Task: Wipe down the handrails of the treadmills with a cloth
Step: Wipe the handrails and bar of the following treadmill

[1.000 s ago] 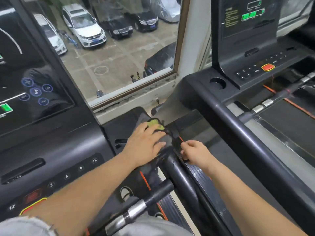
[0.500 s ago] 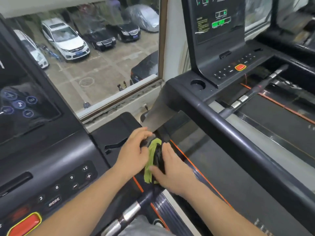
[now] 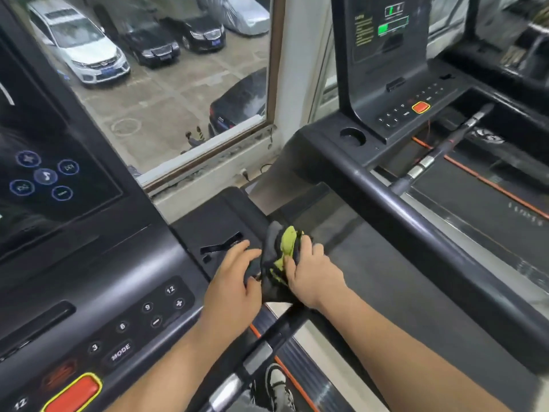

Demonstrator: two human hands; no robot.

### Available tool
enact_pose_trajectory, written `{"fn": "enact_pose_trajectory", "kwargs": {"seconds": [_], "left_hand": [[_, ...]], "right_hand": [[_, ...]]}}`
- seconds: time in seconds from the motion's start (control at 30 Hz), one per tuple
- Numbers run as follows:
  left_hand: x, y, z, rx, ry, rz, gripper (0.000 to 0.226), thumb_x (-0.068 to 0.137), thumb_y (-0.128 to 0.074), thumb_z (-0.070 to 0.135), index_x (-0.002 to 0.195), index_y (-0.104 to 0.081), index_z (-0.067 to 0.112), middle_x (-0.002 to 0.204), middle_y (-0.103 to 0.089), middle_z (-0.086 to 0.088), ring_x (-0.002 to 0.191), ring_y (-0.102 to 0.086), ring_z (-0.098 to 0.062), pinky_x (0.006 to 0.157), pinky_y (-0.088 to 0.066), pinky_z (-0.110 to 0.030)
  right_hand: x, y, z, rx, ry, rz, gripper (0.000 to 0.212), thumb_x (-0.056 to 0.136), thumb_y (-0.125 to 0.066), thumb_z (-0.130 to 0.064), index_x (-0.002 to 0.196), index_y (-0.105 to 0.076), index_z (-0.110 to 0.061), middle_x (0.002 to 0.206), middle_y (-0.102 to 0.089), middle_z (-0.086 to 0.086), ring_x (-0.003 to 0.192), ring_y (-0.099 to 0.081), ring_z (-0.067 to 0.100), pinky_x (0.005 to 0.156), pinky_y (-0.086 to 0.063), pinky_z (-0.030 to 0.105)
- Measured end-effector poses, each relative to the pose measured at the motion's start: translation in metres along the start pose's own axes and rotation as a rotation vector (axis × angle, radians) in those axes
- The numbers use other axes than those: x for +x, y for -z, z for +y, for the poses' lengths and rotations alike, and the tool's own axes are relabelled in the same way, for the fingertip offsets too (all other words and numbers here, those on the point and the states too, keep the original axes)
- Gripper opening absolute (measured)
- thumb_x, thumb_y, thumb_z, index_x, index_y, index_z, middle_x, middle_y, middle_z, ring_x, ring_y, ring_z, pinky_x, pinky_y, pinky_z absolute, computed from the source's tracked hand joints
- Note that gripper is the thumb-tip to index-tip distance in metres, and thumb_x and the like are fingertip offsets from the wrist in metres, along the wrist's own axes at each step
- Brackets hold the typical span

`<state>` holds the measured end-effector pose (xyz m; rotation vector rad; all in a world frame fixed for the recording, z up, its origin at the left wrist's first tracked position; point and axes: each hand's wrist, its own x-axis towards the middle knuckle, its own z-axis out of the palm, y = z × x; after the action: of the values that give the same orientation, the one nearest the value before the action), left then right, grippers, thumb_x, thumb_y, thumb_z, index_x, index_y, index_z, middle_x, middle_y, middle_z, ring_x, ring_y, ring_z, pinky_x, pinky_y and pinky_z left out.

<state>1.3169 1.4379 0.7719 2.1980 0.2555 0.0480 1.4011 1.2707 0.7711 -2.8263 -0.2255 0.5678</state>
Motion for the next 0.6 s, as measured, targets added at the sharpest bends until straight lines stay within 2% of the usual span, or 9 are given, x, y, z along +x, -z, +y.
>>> {"fn": "enact_pose_trajectory", "kwargs": {"seconds": [0.1,0.2,0.27,0.37,0.47,0.6], "left_hand": [[-0.002,-0.017,0.001,-0.027,-0.062,-0.026,0.051,0.089,-0.055,0.004,0.135,-0.060,0.025,0.156,-0.040,0.013,0.134,-0.050,-0.016,0.106,-0.047,-0.046],[-0.004,-0.033,0.001,-0.043,-0.126,-0.086,0.053,0.088,-0.056,0.004,0.135,-0.059,0.027,0.157,-0.039,0.013,0.130,-0.052,-0.022,0.106,-0.047,-0.048],[-0.005,-0.036,-0.002,-0.032,-0.172,-0.101,0.054,0.087,-0.056,0.003,0.135,-0.059,0.027,0.157,-0.038,0.013,0.134,-0.048,-0.020,0.106,-0.048,-0.046],[-0.012,-0.031,-0.010,0.000,-0.192,-0.063,0.051,0.087,-0.058,0.000,0.133,-0.061,0.022,0.156,-0.042,0.007,0.142,-0.039,-0.013,0.114,-0.042,-0.041],[-0.022,-0.010,-0.020,0.014,-0.155,-0.040,0.052,0.088,-0.056,0.001,0.134,-0.060,0.025,0.155,-0.041,0.010,0.142,-0.035,-0.007,0.114,-0.041,-0.035],[-0.022,0.006,-0.032,0.061,-0.168,-0.019,0.049,0.088,-0.054,0.004,0.132,-0.061,0.023,0.153,-0.044,0.008,0.140,-0.042,-0.012,0.116,-0.039,-0.037]], "right_hand": [[-0.050,-0.007,0.018,-0.173,0.098,0.040,0.076,0.100,-0.039,-0.046,0.161,-0.006,-0.014,0.141,-0.037,0.010,0.122,-0.047,0.032,0.093,-0.047,0.043],[-0.068,-0.009,0.034,-0.172,0.090,0.022,0.083,0.096,-0.041,-0.046,0.162,-0.001,-0.016,0.148,-0.033,0.008,0.131,-0.041,0.029,0.105,-0.041,0.039],[-0.073,-0.010,0.035,-0.204,0.078,0.007,0.086,0.096,-0.040,-0.052,0.162,0.001,-0.015,0.151,-0.029,0.010,0.136,-0.037,0.030,0.110,-0.037,0.039],[-0.064,-0.012,0.022,-0.266,-0.008,0.022,0.085,0.100,-0.035,-0.061,0.161,-0.001,-0.012,0.150,-0.029,0.013,0.132,-0.041,0.032,0.105,-0.040,0.042],[-0.036,-0.011,0.001,-0.227,-0.115,0.021,0.086,0.093,-0.051,-0.068,0.152,-0.017,-0.015,0.138,-0.039,0.011,0.123,-0.050,0.033,0.094,-0.048,0.045],[0.011,0.005,-0.003,-0.065,-0.099,-0.117,0.099,0.078,-0.064,-0.078,0.148,-0.021,-0.024,0.137,-0.045,0.008,0.123,-0.055,0.034,0.097,-0.049,0.047]]}}
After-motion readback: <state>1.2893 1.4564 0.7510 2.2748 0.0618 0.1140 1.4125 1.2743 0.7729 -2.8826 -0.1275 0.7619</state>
